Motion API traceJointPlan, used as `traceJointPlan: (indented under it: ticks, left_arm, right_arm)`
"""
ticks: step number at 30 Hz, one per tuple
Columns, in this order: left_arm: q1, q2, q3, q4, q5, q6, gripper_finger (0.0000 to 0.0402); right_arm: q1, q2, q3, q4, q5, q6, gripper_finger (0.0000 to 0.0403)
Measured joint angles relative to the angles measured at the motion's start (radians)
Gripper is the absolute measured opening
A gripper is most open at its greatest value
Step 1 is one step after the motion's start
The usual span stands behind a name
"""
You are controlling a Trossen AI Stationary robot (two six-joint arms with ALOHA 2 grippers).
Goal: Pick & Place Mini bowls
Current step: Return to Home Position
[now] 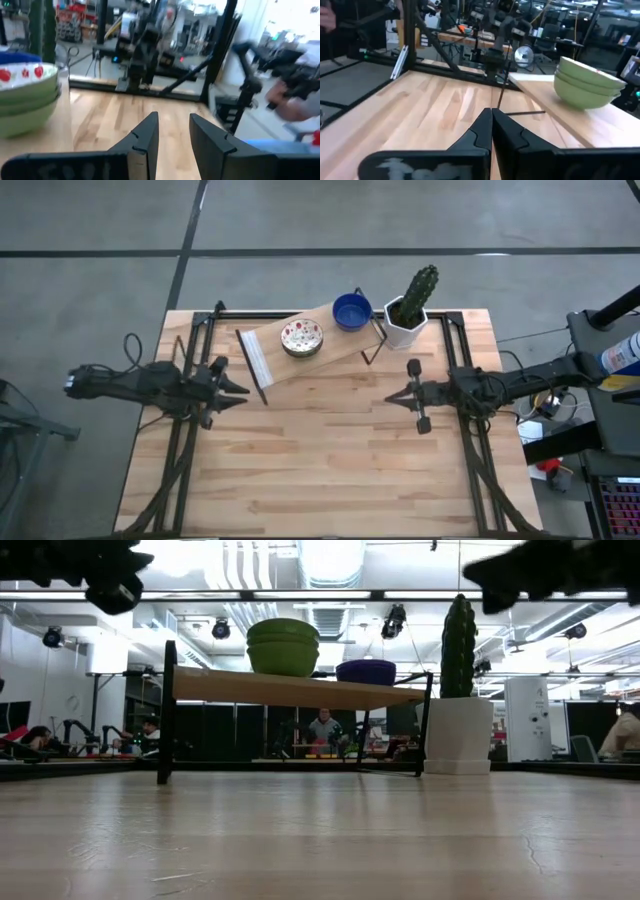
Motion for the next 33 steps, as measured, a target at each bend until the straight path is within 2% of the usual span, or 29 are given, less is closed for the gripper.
traceJointPlan:
  ticks: [6, 15, 20, 22, 24, 28, 30, 33]
  left_arm:
    - [0.0, -0.049, 0.001, -0.04, 0.005, -0.012, 0.0103]
    - [0.0, -0.113, 0.001, -0.138, 0.004, 0.021, 0.0103]
    - [0.0, -0.15, -0.002, -0.225, -0.015, 0.047, 0.0103]
    - [0.0, -0.151, -0.037, -0.227, -0.019, -0.004, 0.0103]
    - [0.0, -0.154, -0.081, -0.181, -0.021, 0.007, 0.0103]
    - [0.0, -0.16, -0.2, 0.109, -0.005, 0.105, 0.0103]
    - [0.0, -0.162, -0.256, 0.192, -0.005, 0.122, 0.0103]
    - [0.0, -0.172, -0.315, 0.244, -0.005, 0.1, 0.0103]
  right_arm:
    - [0.0, -0.173, -0.105, -0.008, 0.007, -0.03, 0.0008]
    - [0.0, -0.455, -0.213, -0.151, 0.006, -0.134, 0.0008]
    - [0.0, -0.586, -0.255, -0.219, 0.004, -0.105, 0.0008]
    - [0.0, -0.631, -0.271, -0.247, 0.003, -0.092, 0.0008]
    - [0.0, -0.67, -0.282, -0.271, 0.003, -0.073, 0.0008]
    - [0.0, -0.697, -0.291, -0.315, 0.003, 0.032, 0.0008]
    - [0.0, -0.686, -0.291, -0.319, 0.003, 0.079, 0.0008]
    - [-0.001, -0.671, -0.291, -0.319, 0.004, 0.006, 0.0009]
